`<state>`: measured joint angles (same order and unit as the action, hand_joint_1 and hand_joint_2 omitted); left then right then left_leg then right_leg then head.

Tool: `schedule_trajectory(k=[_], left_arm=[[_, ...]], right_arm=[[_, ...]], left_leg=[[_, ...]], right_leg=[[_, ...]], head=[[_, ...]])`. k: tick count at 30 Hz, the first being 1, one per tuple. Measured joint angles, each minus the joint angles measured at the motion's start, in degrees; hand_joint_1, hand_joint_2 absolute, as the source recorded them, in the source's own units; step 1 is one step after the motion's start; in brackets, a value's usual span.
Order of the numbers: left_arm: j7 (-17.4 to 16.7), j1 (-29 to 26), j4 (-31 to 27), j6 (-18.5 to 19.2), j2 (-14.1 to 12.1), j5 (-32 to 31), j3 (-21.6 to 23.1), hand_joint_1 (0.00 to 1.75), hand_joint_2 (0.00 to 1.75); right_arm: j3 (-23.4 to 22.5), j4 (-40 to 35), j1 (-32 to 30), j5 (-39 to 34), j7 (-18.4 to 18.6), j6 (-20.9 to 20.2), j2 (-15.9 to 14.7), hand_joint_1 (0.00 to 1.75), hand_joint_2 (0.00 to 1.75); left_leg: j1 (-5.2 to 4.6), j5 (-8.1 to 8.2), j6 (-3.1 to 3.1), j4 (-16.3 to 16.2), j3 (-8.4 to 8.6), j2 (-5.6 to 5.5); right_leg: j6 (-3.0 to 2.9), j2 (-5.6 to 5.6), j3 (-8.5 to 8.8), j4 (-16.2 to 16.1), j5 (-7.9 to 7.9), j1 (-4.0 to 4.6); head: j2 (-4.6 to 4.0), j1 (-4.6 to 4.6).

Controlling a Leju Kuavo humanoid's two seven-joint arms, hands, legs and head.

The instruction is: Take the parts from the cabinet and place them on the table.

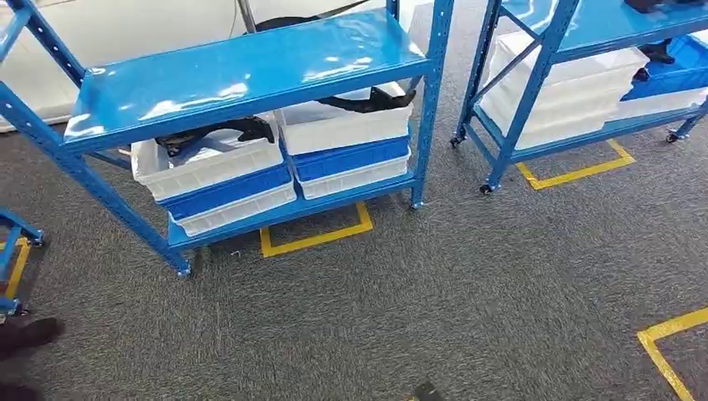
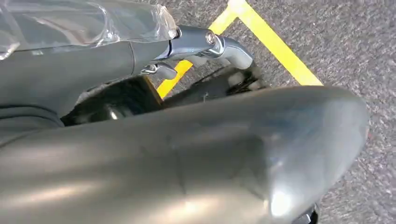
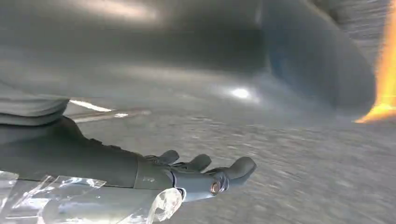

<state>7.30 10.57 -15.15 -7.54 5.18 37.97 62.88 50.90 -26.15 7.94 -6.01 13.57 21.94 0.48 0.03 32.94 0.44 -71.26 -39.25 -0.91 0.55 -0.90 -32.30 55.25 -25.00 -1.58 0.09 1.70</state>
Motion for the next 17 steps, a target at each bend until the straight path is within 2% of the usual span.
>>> schedule_trajectory(k=[1,2,3,5,6,7,9,10,11,12,13,15,16,17], left_arm=[[0.0,-0.12,0.0,-0.04,0.0,0.02,0.0,0.0,0.0],[0.0,-0.25,0.0,-0.13,0.0,0.08,0.0,0.0,0.0],[0.0,-0.35,0.0,-0.15,-0.02,0.11,0.0,0.0,0.0],[0.07,-0.42,0.0,-0.2,-0.02,0.15,-0.02,0.0,0.0],[0.09,-0.35,0.0,-0.31,-0.02,0.17,-0.02,0.0,0.0],[0.11,-0.28,0.0,-0.37,-0.02,0.35,-0.04,0.0,0.0],[0.17,-0.46,0.0,-0.83,-0.02,0.72,-0.07,0.0,0.0],[0.17,-0.62,0.0,-1.03,-0.02,0.81,-0.07,0.0,0.0],[0.22,-0.74,0.0,-1.12,-0.04,0.96,-0.11,0.0,0.0],[0.42,-0.85,0.0,-1.18,-0.04,0.98,-0.13,0.0,0.0],[0.5,-0.85,0.0,-1.16,-0.09,0.98,-0.15,0.0,0.0],[0.59,-0.88,0.0,-1.11,0.02,0.98,-0.15,0.0,0.0],[0.59,-0.93,0.0,-1.14,0.02,0.98,-0.15,0.0,0.0],[0.59,-0.99,0.0,-1.14,0.02,0.96,-0.15,0.0,0.0]], right_arm=[[0.0,0.97,-0.59,-0.13,0.51,0.04,-0.07,0.0,0.0],[0.0,1.86,-1.12,-0.17,1.09,0.04,-0.09,0.0,0.0],[0.0,2.56,-1.57,-0.26,1.44,0.09,-0.11,0.0,0.0],[0.0,3.59,-2.06,-0.61,1.68,0.13,-0.09,0.0,0.0],[0.02,4.07,-2.25,-0.79,1.73,0.13,-0.07,0.0,0.0],[0.02,4.59,-2.41,-1.22,1.84,0.13,-0.07,0.0,0.0],[0.0,5.58,-2.65,-1.97,2.23,-0.04,-0.07,0.0,0.0],[0.0,5.82,-2.7,-2.25,2.47,-0.2,-0.07,0.0,0.0],[0.0,6.04,-2.82,-2.47,2.84,-0.31,-0.07,0.0,0.0],[0.0,6.59,-2.85,-2.45,3.06,-0.61,-0.13,0.0,0.0],[0.0,7.0,-2.88,-2.34,3.46,-0.81,-0.13,0.0,0.0],[0.09,7.78,-2.98,-1.4,4.24,-1.51,-0.15,0.0,0.0],[0.26,8.11,-3.1,-0.84,4.63,-1.84,-0.15,0.0,0.0],[0.44,8.29,-3.25,-0.39,4.94,-2.03,-0.15,0.0,0.0]], left_leg=[[0.18,0.44,-0.09,-2.6,-1.33,0.07],[0.32,-0.51,-0.08,-1.75,-1.05,0.16],[0.32,-2.64,0.11,1.93,0.81,0.29],[0.11,-7.42,0.89,13.24,6.74,1.05],[-0.34,-8.41,1.69,17.8,9.03,2.44],[-0.67,-8.38,1.56,17.99,8.93,2.32],[-0.97,-8.29,1.79,17.9,8.86,1.99],[-1.03,-8.46,2.1,18.13,8.89,1.72],[-0.39,-9.3,2.43,19.08,9.6,1.42],[-0.38,-9.42,2.46,19.37,9.82,1.27],[-0.34,-9.46,2.81,19.35,9.84,1.17],[-0.51,-9.34,2.98,19.33,9.84,0.75],[-0.52,-9.32,3.01,19.3,9.87,0.47],[-0.52,-9.29,3.01,19.29,9.98,0.18]], right_leg=[[0.03,-0.38,0.02,0.01,-0.09,-0.01],[0.1,-0.69,0.11,0.01,-0.16,-0.01],[0.18,-0.89,0.25,0.0,-0.24,-0.01],[0.38,-1.11,0.63,-0.04,-0.36,-0.01],[0.51,-1.23,0.82,-0.11,-0.42,-0.03],[1.03,-1.29,0.93,-0.08,-0.66,0.22],[1.76,-1.53,1.17,-0.29,-0.67,-0.09],[2.13,-1.69,1.44,-0.69,-0.51,-0.14],[2.54,-1.45,1.45,-0.45,-0.74,-0.01],[2.58,-0.46,0.99,1.05,-1.93,-0.12],[2.47,0.21,-0.77,4.91,-4.56,-0.04],[2.49,0.67,-5.64,14.97,-9.23,0.15],[2.49,0.72,-7.3,18.25,-9.99,0.23],[2.51,0.72,-7.63,18.59,-9.31,0.24]], head=[[0.0,0.0],[0.0,0.0],[0.0,0.0],[0.0,0.0],[0.0,0.0],[0.0,-0.04],[0.0,-0.07],[0.0,-0.07],[0.0,-0.07],[0.0,-0.09],[0.0,-0.13],[0.0,-0.28],[0.0,-0.33],[0.0,-0.33]])
